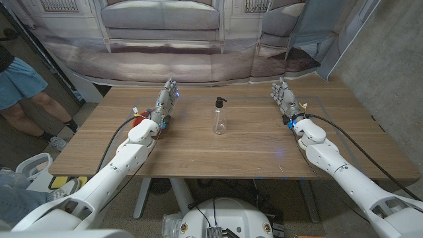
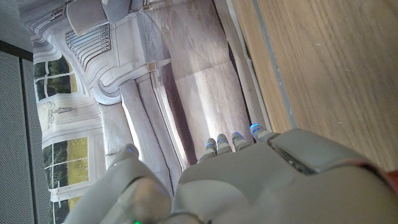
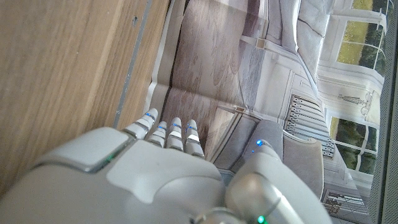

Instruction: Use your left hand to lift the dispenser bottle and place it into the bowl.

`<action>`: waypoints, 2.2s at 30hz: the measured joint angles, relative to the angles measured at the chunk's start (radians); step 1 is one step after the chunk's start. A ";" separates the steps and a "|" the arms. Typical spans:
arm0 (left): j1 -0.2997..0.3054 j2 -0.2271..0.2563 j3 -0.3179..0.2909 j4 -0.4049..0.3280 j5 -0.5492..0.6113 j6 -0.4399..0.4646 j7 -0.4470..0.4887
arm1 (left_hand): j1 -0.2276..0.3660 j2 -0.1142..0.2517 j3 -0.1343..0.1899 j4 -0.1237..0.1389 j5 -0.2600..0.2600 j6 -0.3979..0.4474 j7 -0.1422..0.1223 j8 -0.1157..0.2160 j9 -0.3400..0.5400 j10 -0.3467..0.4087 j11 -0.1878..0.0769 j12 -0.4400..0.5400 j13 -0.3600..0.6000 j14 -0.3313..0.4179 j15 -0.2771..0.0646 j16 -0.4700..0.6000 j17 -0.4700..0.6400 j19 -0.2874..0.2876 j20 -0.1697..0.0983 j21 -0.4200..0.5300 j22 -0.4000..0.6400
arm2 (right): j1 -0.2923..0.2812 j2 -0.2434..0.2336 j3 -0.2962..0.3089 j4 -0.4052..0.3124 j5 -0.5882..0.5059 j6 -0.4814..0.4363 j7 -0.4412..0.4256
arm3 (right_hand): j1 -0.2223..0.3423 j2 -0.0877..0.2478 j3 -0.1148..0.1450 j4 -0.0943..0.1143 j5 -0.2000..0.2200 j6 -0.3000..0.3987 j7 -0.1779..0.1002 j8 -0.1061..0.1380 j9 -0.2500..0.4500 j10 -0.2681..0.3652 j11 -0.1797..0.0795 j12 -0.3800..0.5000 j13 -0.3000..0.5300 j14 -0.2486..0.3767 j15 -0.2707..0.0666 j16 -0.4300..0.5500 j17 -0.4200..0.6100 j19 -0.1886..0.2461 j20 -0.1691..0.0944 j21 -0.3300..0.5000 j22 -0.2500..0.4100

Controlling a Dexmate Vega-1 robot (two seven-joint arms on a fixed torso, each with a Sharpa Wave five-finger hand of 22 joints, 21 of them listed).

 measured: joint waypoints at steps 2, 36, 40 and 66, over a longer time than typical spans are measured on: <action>0.006 -0.013 -0.019 -0.008 0.023 0.020 -0.011 | 0.000 0.000 0.000 0.000 0.000 0.000 0.000 0.000 0.000 0.000 0.000 0.000 0.000 0.000 0.000 0.000 0.000 0.000 0.000 0.000 0.000 | 0.000 0.005 -0.002 0.002 -0.001 0.003 -0.001 | 0.001 -0.001 0.000 0.000 0.000 0.000 0.000 0.000 0.000 0.000 0.000 0.000 0.000 0.000 0.000 0.000 0.000 0.000 0.000 0.000 0.000; 0.106 -0.122 -0.192 -0.147 0.203 0.126 -0.075 | 0.023 0.022 0.008 -0.008 0.014 0.000 0.000 0.004 0.000 0.000 0.000 0.000 0.000 0.000 0.000 0.000 0.000 0.000 0.000 0.000 0.000 | -0.014 0.008 -0.004 -0.007 -0.014 0.014 -0.008 | 0.005 0.003 0.000 0.000 0.000 0.005 -0.005 0.000 0.000 0.006 0.005 0.000 0.000 0.000 0.000 0.000 0.000 0.000 0.000 0.000 0.000; 0.114 -0.118 -0.197 -0.160 0.207 0.128 -0.080 | 0.032 0.024 0.008 -0.008 0.014 0.006 -0.006 0.004 0.000 0.006 -0.006 0.000 0.000 0.000 0.000 0.000 0.000 0.000 0.000 0.000 0.000 | -0.019 0.004 -0.003 -0.013 -0.016 0.014 -0.010 | 0.005 0.003 0.000 0.000 0.000 0.005 -0.005 0.000 0.000 0.006 0.005 0.000 0.000 0.000 0.000 0.000 0.000 0.000 0.000 0.000 0.000; 0.133 -0.093 -0.186 -0.207 0.261 0.086 -0.085 | 0.043 0.036 0.008 -0.017 0.014 0.011 -0.011 0.007 0.000 0.011 -0.011 0.000 0.000 0.000 0.000 0.000 0.000 0.000 0.000 0.000 0.005 | -0.012 0.009 0.002 -0.010 -0.029 0.036 -0.020 | 0.010 0.008 0.000 -0.008 0.000 0.016 -0.005 0.000 0.000 0.011 0.010 0.000 0.000 0.006 -0.005 0.000 0.000 0.005 -0.005 0.000 0.000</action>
